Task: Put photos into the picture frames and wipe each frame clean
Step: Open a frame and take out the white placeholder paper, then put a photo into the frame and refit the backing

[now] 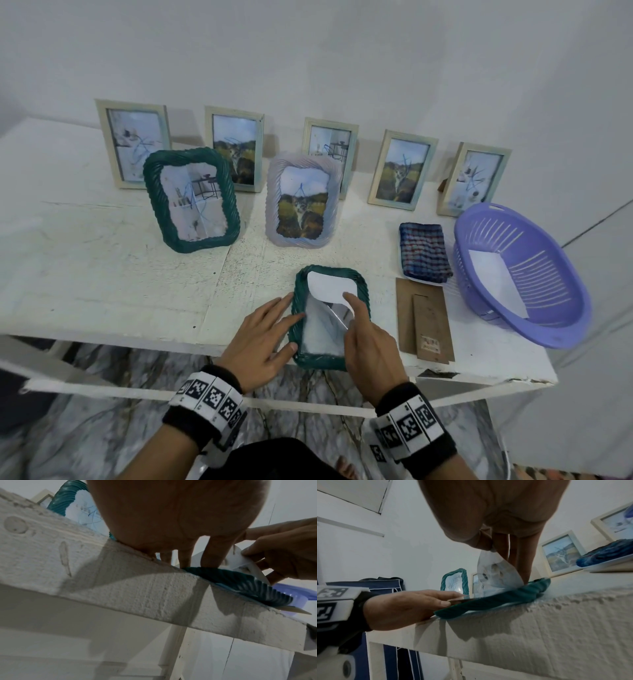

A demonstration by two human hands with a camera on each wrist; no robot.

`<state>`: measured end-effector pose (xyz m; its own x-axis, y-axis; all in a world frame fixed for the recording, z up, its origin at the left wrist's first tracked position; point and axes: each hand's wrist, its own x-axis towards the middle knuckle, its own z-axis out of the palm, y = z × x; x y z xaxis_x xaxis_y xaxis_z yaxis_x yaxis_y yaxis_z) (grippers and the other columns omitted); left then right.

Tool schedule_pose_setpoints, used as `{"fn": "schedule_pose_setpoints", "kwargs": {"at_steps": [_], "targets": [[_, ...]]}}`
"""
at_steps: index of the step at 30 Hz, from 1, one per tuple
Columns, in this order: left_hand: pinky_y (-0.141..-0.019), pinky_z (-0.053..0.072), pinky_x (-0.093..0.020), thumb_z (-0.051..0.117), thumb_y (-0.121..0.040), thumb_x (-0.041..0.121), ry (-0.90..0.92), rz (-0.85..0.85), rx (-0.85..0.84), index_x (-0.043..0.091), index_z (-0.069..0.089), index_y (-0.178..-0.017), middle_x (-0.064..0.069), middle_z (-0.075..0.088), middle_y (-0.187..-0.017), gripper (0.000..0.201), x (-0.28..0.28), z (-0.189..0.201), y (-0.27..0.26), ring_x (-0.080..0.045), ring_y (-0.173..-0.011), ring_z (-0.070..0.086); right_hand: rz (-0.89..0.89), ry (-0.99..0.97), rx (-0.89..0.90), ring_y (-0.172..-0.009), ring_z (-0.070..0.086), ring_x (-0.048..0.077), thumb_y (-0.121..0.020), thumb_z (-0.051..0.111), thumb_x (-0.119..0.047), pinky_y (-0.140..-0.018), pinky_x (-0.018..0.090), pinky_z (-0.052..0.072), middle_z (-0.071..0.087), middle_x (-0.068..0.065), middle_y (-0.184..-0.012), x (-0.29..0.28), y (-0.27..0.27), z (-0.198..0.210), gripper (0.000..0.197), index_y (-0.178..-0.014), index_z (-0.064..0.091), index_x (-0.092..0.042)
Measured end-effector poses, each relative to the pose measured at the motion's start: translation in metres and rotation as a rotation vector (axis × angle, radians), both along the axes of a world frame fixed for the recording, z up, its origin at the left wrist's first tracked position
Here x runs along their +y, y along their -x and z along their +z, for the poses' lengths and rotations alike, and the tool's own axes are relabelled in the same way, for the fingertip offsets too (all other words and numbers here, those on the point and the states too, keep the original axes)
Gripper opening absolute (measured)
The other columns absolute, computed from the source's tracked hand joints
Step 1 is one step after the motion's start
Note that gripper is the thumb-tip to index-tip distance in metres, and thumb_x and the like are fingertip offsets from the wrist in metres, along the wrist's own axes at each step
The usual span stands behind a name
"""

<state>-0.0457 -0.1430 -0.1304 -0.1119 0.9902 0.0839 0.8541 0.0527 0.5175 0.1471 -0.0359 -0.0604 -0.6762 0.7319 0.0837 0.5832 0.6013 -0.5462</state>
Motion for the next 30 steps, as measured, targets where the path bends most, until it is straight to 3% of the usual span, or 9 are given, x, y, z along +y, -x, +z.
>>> {"fn": "schedule_pose_setpoints", "kwargs": {"at_steps": [3,6,10,13,15,18,22,26,30], "targets": [[-0.117,0.014,-0.036,0.028,-0.094,0.055,0.012,0.007,-0.043,0.031,0.023,-0.150,0.011,0.003,-0.161,0.061,0.000,0.001,0.000,-0.011,-0.146,0.007,-0.020,0.001,0.063,-0.046,0.035,0.010,-0.088,0.040,-0.010,-0.046,0.022,0.021,0.042,-0.008,-0.060,0.001,-0.002,0.002,0.058,-0.141,0.025,-0.029],[-0.117,0.014,-0.036,0.034,-0.093,0.053,0.023,0.016,-0.131,0.038,0.011,-0.151,0.015,0.004,-0.160,0.064,0.001,0.003,0.002,-0.007,-0.145,0.007,0.018,0.002,0.058,-0.048,0.042,0.015,-0.088,0.036,-0.016,-0.046,0.025,0.029,0.047,-0.005,-0.060,0.001,0.000,0.003,0.054,-0.137,0.024,-0.033],[-0.113,0.015,-0.034,0.032,-0.095,0.052,-0.017,-0.007,-0.036,0.035,0.030,-0.147,0.010,0.005,-0.161,0.056,0.001,-0.002,0.003,-0.012,-0.144,0.010,0.030,0.010,0.021,-0.051,0.046,0.019,-0.088,0.034,-0.017,-0.049,0.032,0.036,0.053,0.000,-0.063,-0.002,0.001,0.004,0.056,-0.144,0.031,-0.021],[-0.113,0.013,-0.034,0.031,-0.094,0.052,-0.018,-0.003,-0.027,0.034,0.032,-0.147,0.010,0.005,-0.161,0.056,0.001,-0.002,0.003,-0.011,-0.144,0.008,-0.010,-0.030,0.090,-0.045,0.036,0.009,-0.087,0.037,-0.013,-0.047,0.025,0.026,0.044,-0.007,-0.060,-0.001,-0.002,0.008,0.057,-0.141,0.029,-0.028],[-0.112,0.013,-0.034,0.031,-0.094,0.052,-0.018,0.000,-0.022,0.034,0.032,-0.147,0.010,0.005,-0.161,0.056,0.001,-0.001,0.003,-0.011,-0.144,0.009,-0.036,-0.049,0.149,-0.048,0.039,0.012,-0.085,0.041,-0.008,-0.047,0.027,0.032,0.047,-0.005,-0.066,0.002,-0.006,0.014,0.059,-0.138,0.028,-0.032],[-0.113,0.014,-0.035,0.031,-0.094,0.053,-0.012,0.003,-0.028,0.034,0.032,-0.147,0.010,0.006,-0.161,0.056,0.001,-0.002,0.003,-0.012,-0.144,0.010,-0.071,-0.159,0.188,-0.057,0.052,0.019,-0.083,0.045,-0.005,-0.050,0.031,0.046,0.062,0.005,-0.083,0.010,-0.020,0.024,0.054,-0.134,0.044,-0.022],[-0.113,0.016,-0.035,0.031,-0.094,0.055,-0.005,-0.004,-0.050,0.036,0.032,-0.147,0.013,0.005,-0.161,0.056,0.000,-0.003,0.004,-0.011,-0.144,0.009,-0.241,-0.277,0.240,-0.062,0.060,0.021,-0.084,0.041,-0.014,-0.061,0.015,0.038,0.069,0.009,-0.085,0.028,-0.047,0.025,0.033,-0.105,0.066,-0.009],[-0.115,0.018,-0.038,0.031,-0.091,0.059,0.046,-0.011,-0.074,0.039,0.027,-0.147,0.015,0.004,-0.160,0.059,0.001,0.005,0.006,-0.007,-0.143,0.007,-0.373,-0.071,0.364,-0.061,0.062,0.012,-0.093,0.051,-0.003,-0.056,0.019,0.049,0.068,-0.001,-0.073,0.039,-0.088,0.020,0.028,-0.107,0.067,-0.021],[-0.114,0.021,-0.036,0.033,-0.088,0.067,0.005,0.004,-0.143,0.038,0.033,-0.144,0.013,0.015,-0.158,0.063,0.008,0.024,0.004,-0.010,-0.142,0.015,-0.412,0.102,0.437,-0.077,0.065,0.001,-0.093,0.051,0.001,-0.066,0.009,0.051,0.067,-0.015,-0.093,0.040,-0.132,0.019,0.032,-0.110,0.065,-0.022]]}}
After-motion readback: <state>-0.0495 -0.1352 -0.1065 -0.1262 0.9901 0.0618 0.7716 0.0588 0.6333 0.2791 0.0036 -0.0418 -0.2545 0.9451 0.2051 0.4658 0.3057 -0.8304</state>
